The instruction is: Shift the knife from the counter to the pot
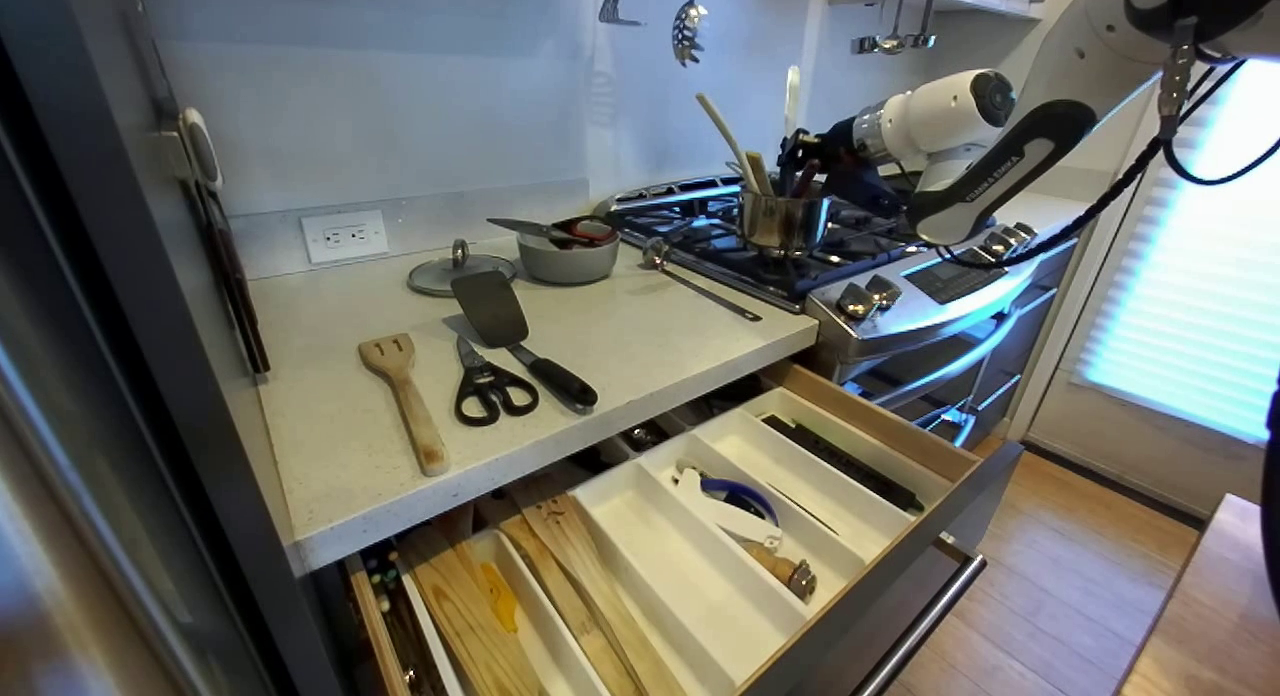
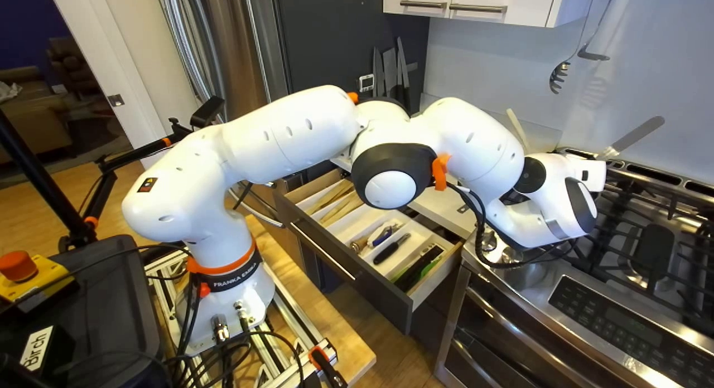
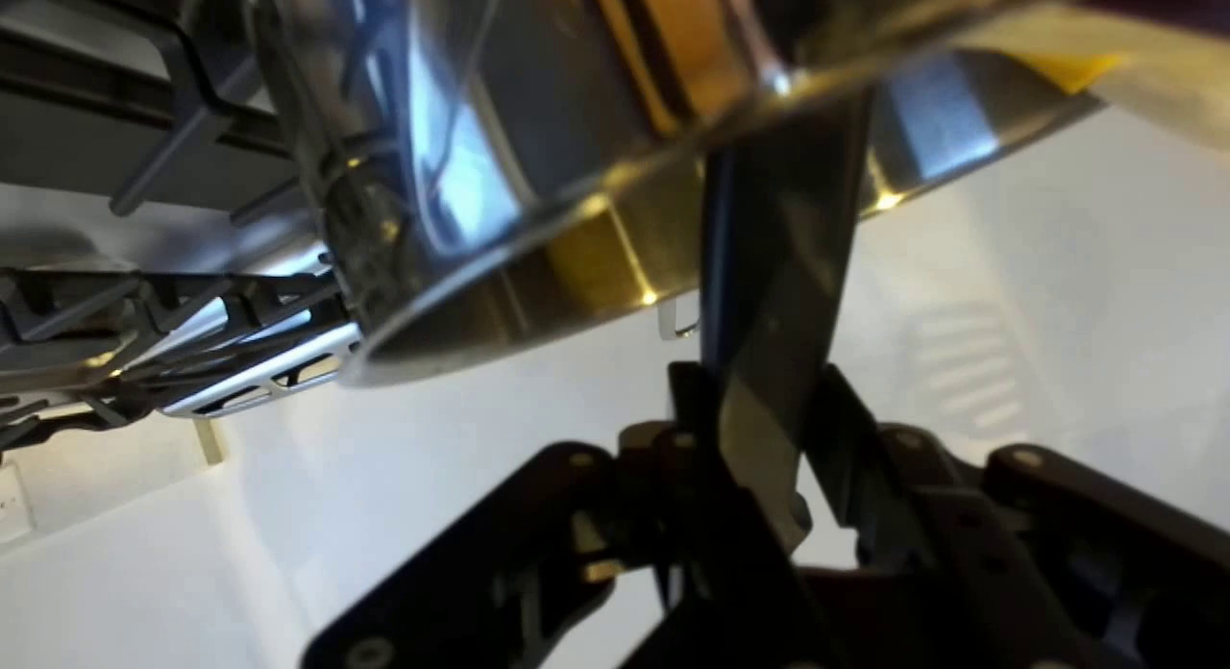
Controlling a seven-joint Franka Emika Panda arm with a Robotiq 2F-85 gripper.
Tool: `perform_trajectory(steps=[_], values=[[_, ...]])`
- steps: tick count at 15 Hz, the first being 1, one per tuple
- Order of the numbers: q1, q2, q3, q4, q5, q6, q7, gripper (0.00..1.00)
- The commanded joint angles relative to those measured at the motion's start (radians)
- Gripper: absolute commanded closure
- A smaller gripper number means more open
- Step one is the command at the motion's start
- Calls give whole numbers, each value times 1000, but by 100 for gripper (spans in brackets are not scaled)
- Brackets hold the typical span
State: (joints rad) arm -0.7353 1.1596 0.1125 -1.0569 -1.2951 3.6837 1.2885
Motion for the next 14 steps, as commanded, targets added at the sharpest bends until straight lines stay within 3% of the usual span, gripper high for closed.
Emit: perform_trajectory(steps=[1, 5, 6, 7, 13, 14], values=[[4, 5, -7, 26, -107, -64, 108, 93], [6, -21, -14, -4, -189, -114, 181, 93], [7, -27, -16, -11, -211, -117, 199, 46], [9, -32, -19, -17, -234, -116, 220, 45], [24, -63, -48, 4, -310, -106, 305, 1], [24, -72, -51, 6, -312, -108, 307, 0]])
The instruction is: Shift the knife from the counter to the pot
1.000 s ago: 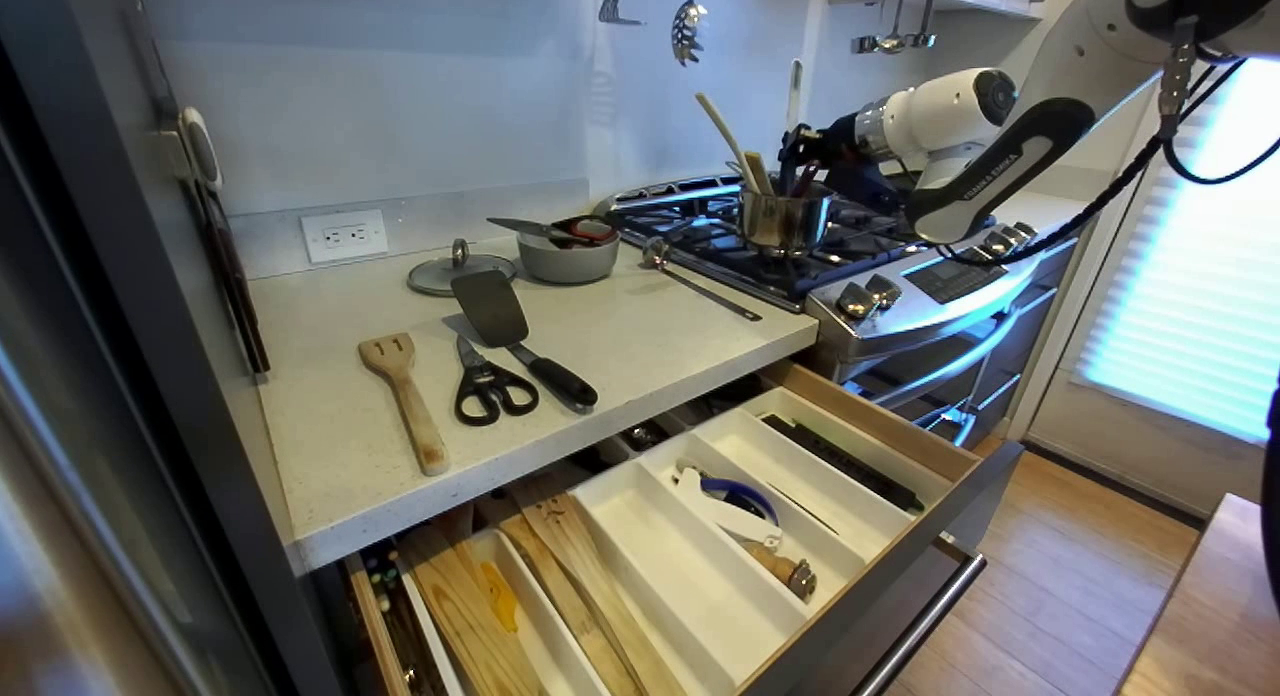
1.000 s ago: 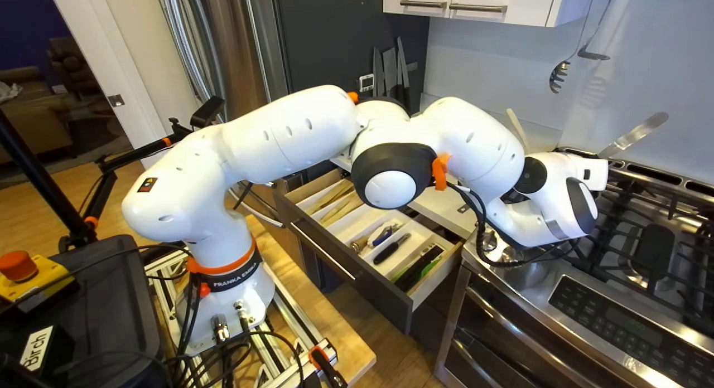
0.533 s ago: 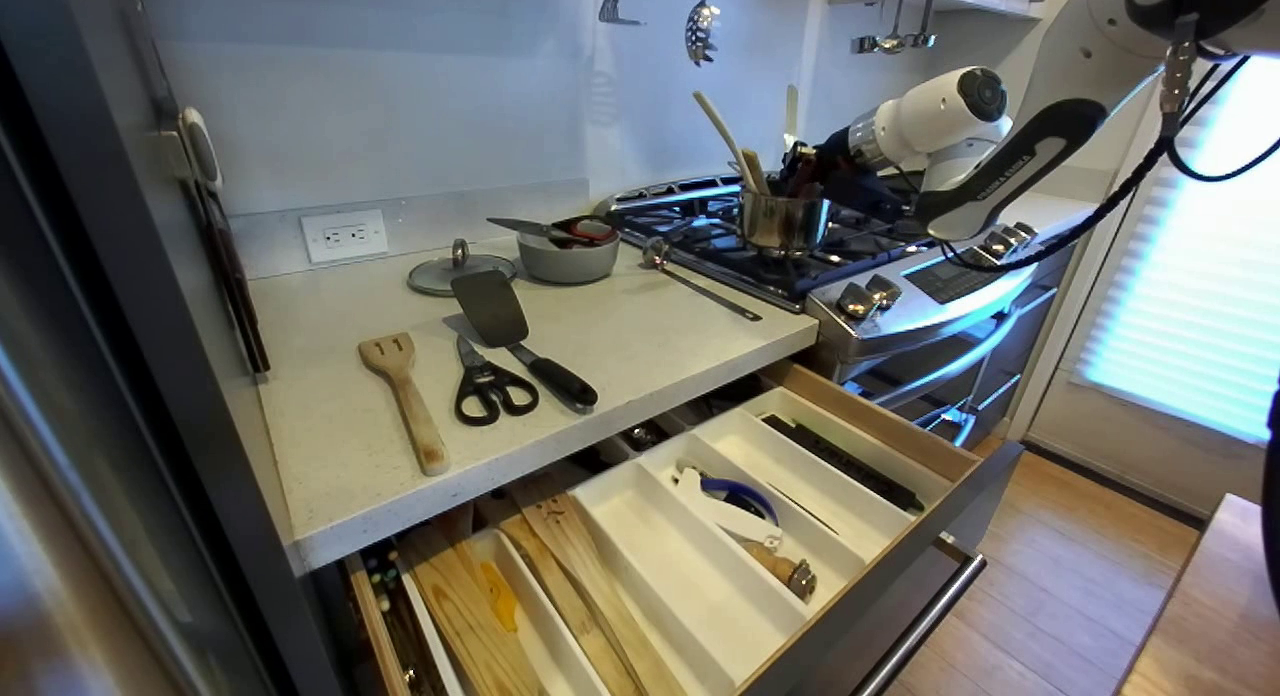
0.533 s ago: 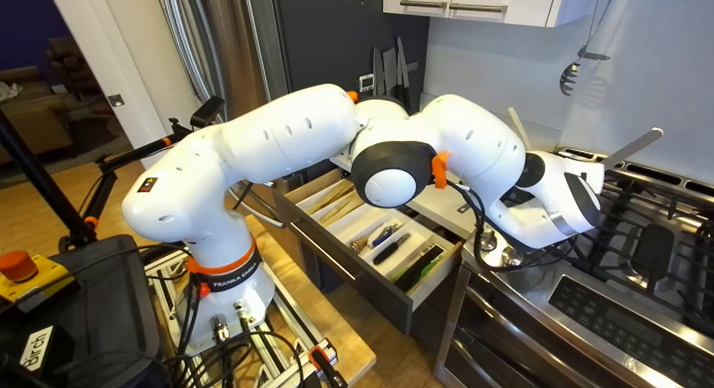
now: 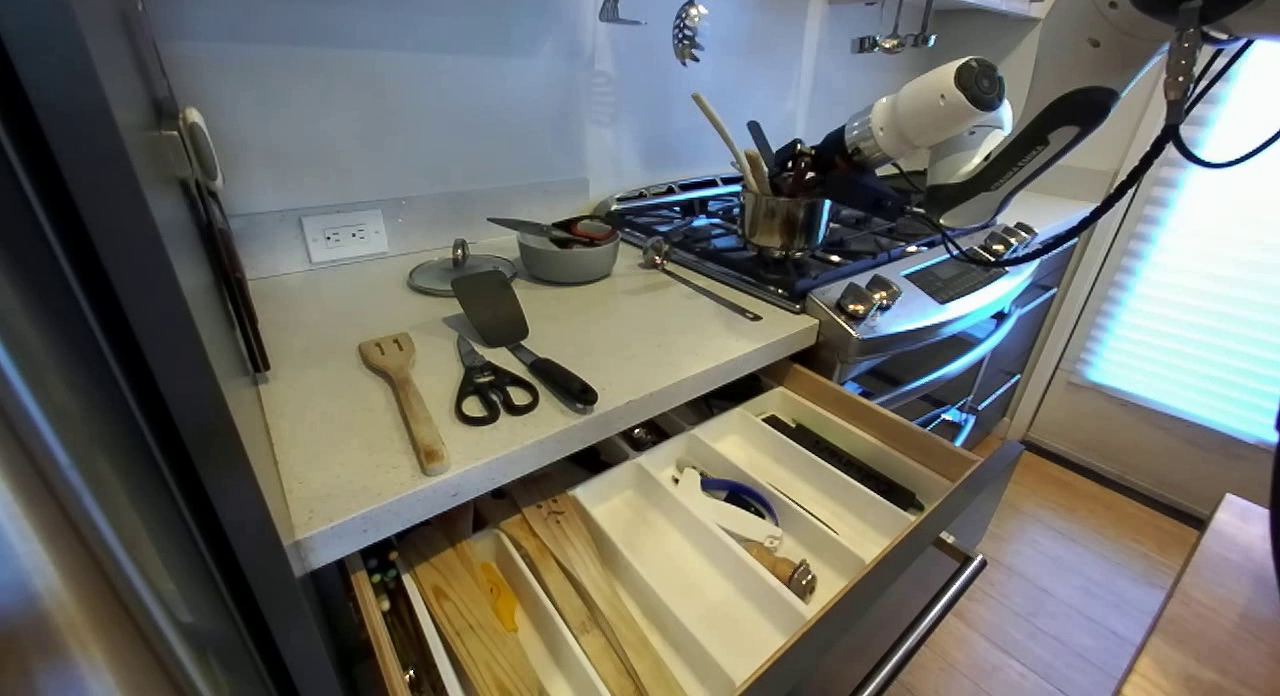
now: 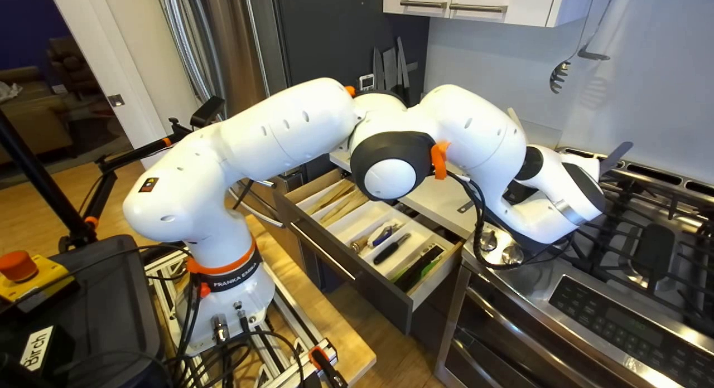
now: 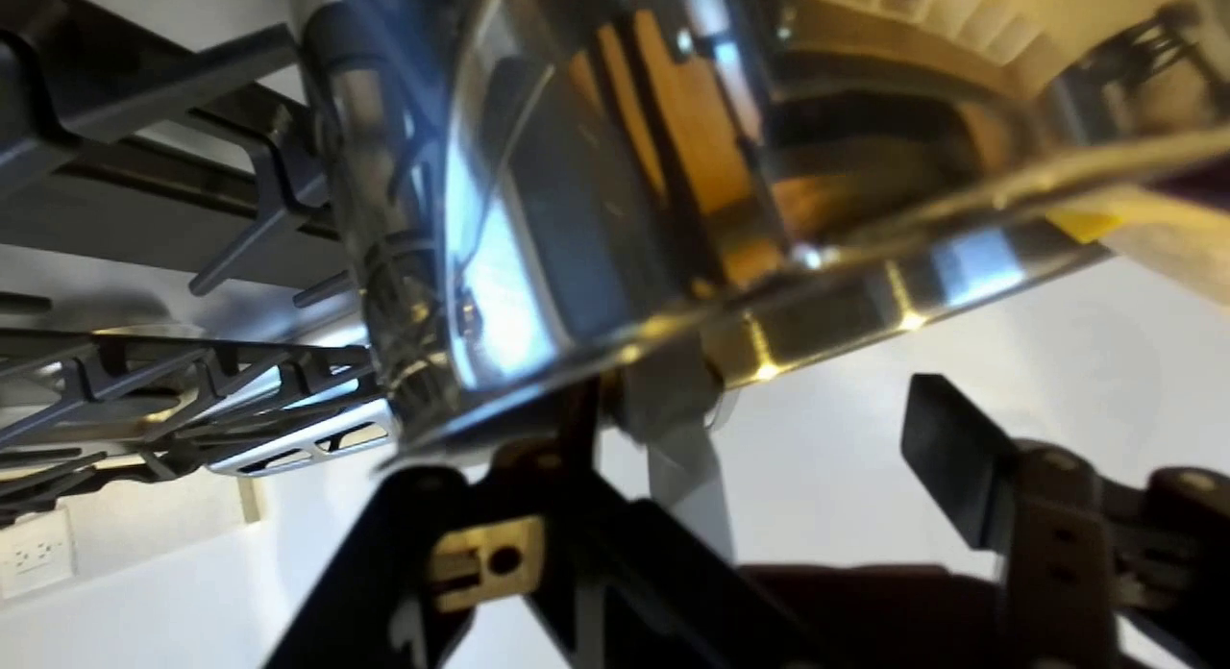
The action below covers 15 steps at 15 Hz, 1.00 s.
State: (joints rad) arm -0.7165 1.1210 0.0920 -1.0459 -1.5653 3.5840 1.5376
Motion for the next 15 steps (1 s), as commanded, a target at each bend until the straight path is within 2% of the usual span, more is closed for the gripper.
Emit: perform_trajectory(steps=[1, 4, 8, 12, 13, 14, 15], values=[[3, -43, -36, -6, -43, -6, 59, 0], [1, -72, -49, -7, -29, -15, 48, 0], [-50, -104, -12, 79, 93, -16, -66, 0], [-77, -174, -40, 77, 161, 35, -132, 0], [-85, -182, -38, 74, 173, 68, -160, 0], [-64, -193, -92, 58, 258, 146, -244, 0], [-60, -196, -101, 58, 266, 222, -289, 0]])
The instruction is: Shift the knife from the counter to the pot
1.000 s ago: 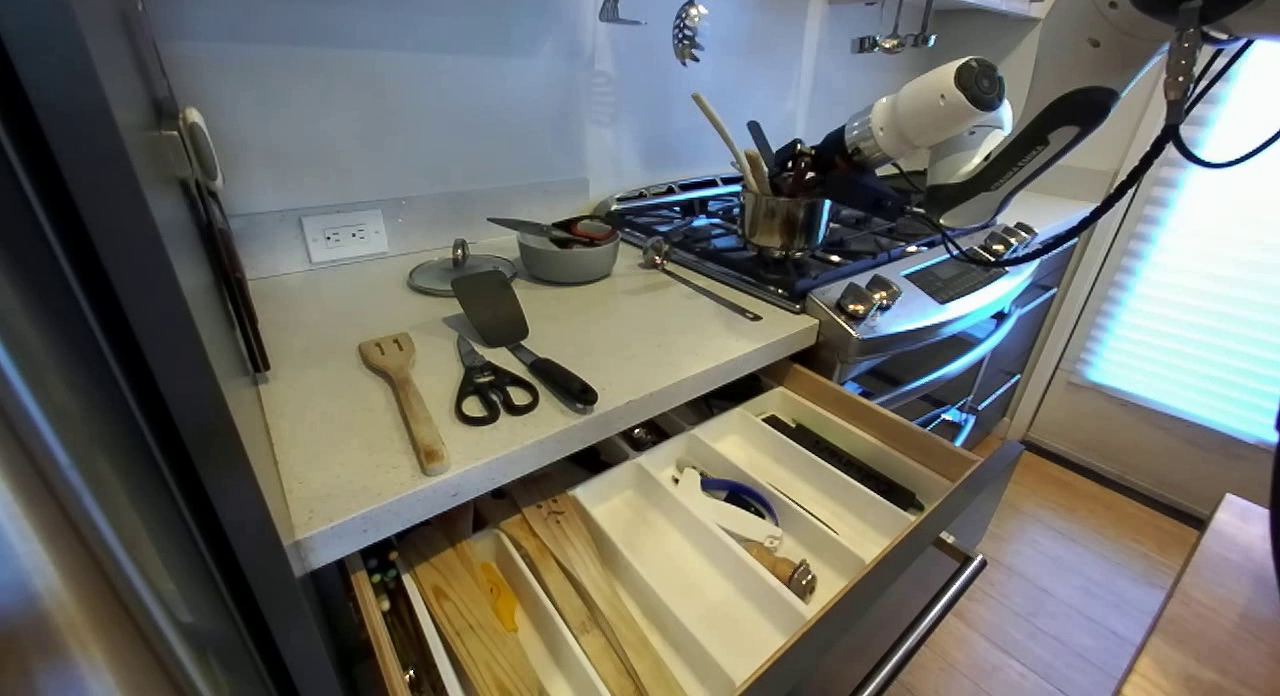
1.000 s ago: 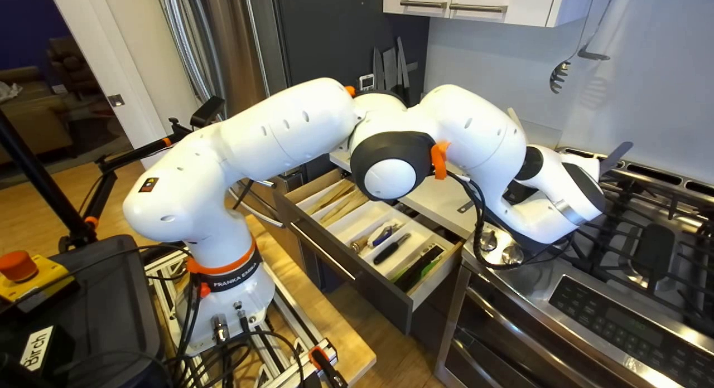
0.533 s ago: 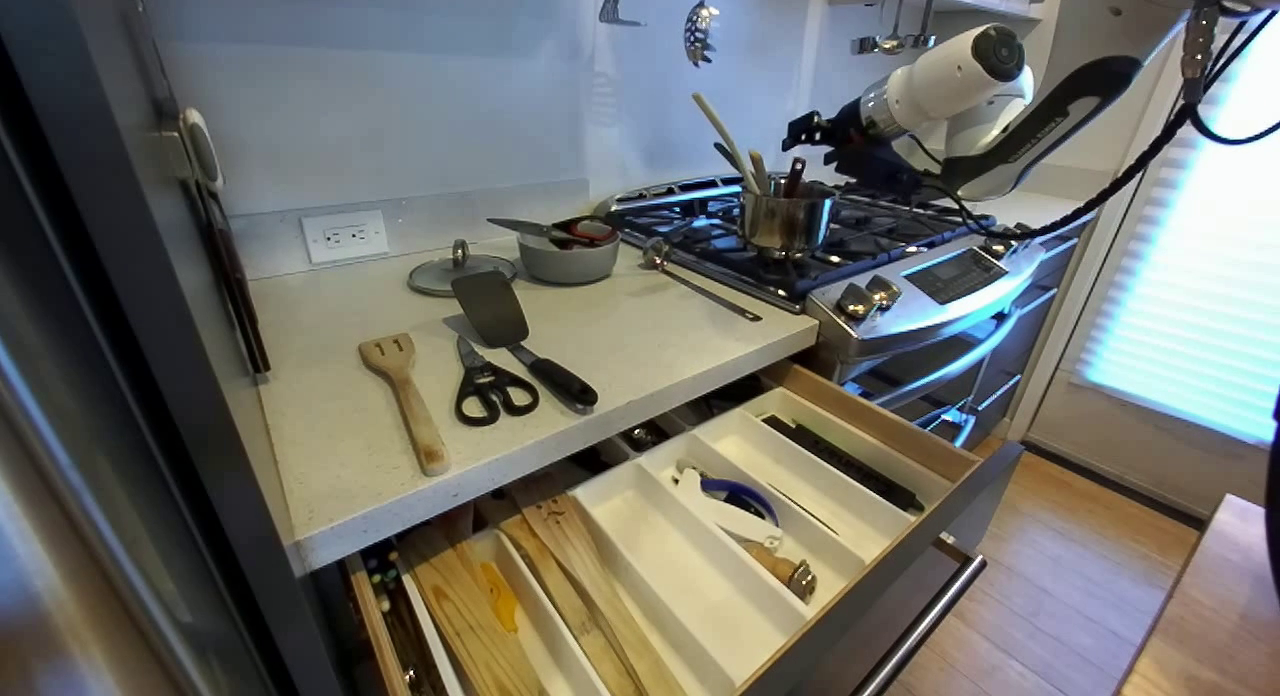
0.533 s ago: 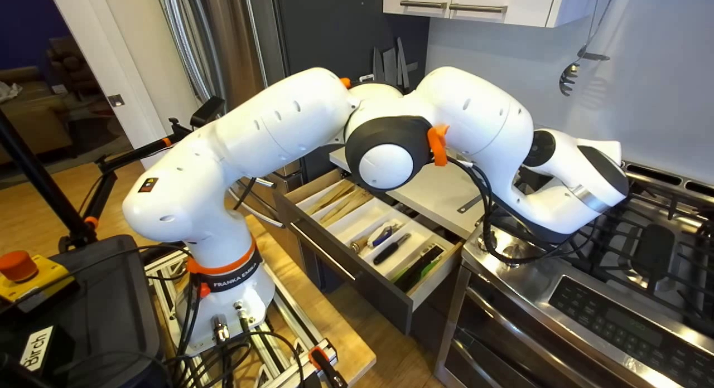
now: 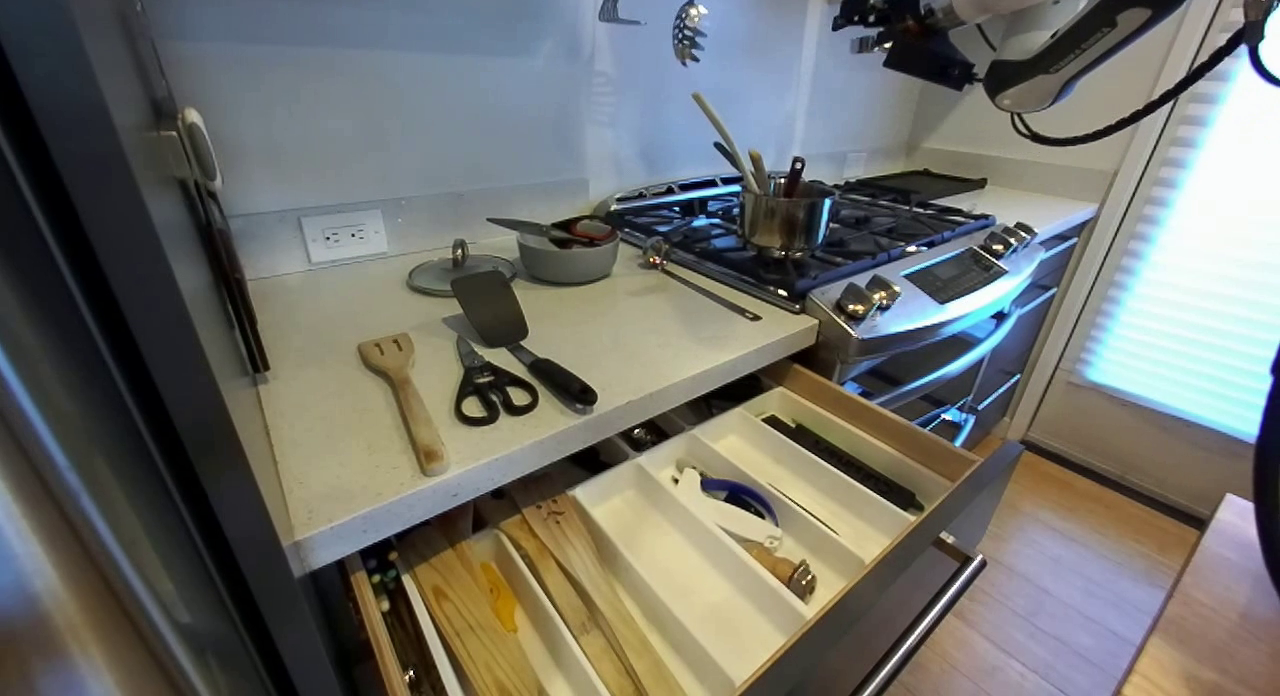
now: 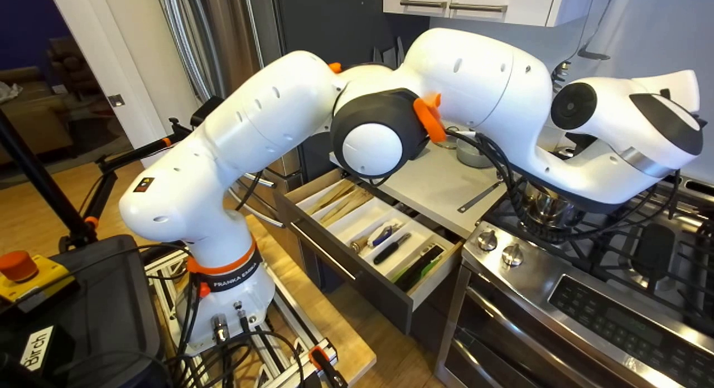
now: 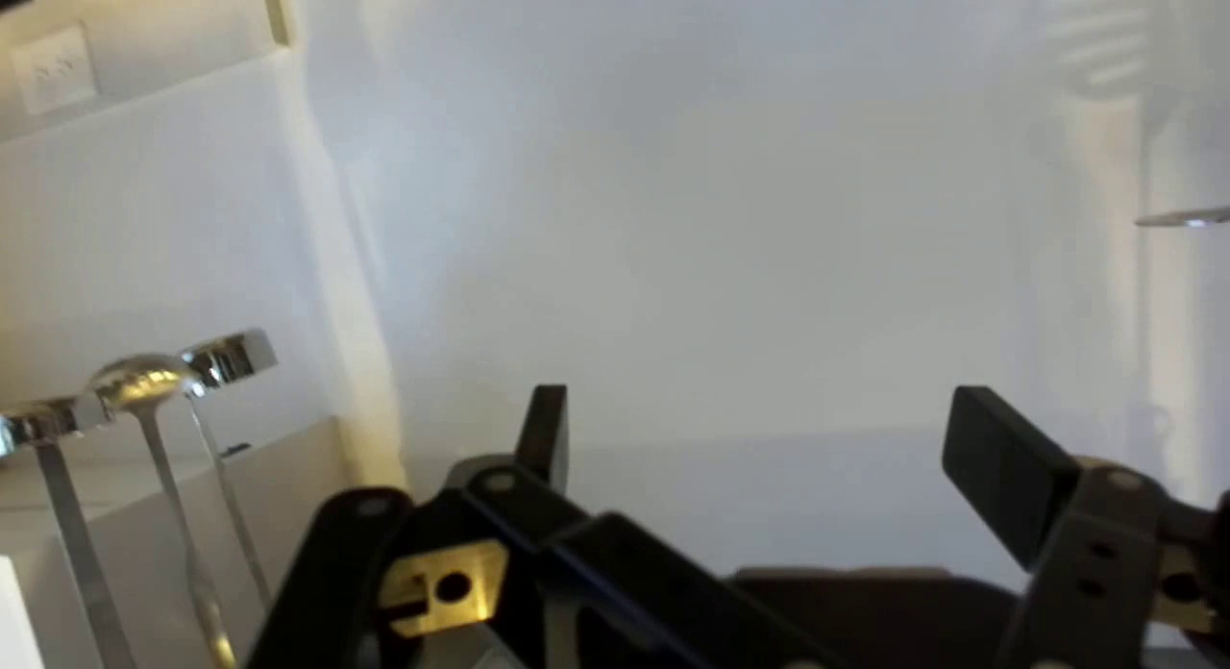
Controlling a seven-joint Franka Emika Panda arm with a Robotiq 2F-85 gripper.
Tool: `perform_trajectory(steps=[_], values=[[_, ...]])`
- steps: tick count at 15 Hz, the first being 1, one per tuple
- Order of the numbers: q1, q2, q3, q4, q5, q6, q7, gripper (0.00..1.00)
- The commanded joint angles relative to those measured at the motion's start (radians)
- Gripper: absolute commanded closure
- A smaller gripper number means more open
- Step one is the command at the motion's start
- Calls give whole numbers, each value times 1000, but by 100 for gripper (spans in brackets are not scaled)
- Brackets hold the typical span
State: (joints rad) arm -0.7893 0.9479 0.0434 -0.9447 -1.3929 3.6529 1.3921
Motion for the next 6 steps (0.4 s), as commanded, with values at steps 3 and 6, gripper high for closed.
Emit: perform_trajectory(steps=[3, 6], values=[[77, -76, -114, -99, 85, 309, -224, 0], [62, -49, -66, -55, 60, 331, -243, 0]])
